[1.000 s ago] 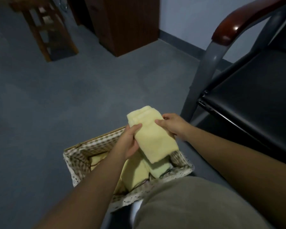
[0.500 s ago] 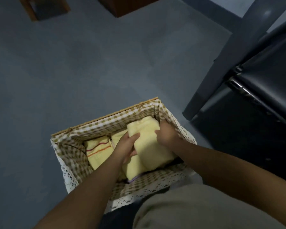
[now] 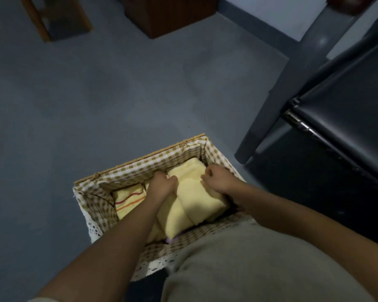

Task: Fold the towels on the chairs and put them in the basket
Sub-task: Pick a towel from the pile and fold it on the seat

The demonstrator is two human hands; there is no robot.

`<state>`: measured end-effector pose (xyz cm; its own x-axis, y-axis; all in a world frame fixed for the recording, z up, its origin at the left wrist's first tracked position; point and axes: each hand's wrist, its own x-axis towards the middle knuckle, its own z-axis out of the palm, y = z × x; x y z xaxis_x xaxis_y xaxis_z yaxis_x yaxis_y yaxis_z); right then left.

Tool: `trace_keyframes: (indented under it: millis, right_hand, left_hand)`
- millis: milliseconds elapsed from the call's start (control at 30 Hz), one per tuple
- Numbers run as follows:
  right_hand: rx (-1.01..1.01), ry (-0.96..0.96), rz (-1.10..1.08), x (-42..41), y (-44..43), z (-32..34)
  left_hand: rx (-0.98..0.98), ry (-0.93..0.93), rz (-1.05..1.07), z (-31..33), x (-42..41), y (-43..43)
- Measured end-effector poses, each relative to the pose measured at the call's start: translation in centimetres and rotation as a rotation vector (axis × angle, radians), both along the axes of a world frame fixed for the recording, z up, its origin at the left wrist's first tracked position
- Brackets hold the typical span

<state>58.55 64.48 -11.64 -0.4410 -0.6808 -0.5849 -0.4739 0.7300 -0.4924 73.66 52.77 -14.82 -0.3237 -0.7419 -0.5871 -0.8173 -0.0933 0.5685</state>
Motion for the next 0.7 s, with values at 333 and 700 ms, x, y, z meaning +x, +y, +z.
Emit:
trace_keyframes:
  millis: [333, 700]
  right_hand:
    - [-0.412, 0.382, -0.209, -4.0, 6.0, 22.7]
    - [-0.310, 0.798, -0.528, -10.6, 31.5, 33.0]
  left_hand:
    - [-0.353, 0.220, -0.446, 21.4, -4.2, 0.8]
    - [-0.480, 0.569, -0.909, 33.8, -19.5, 21.6]
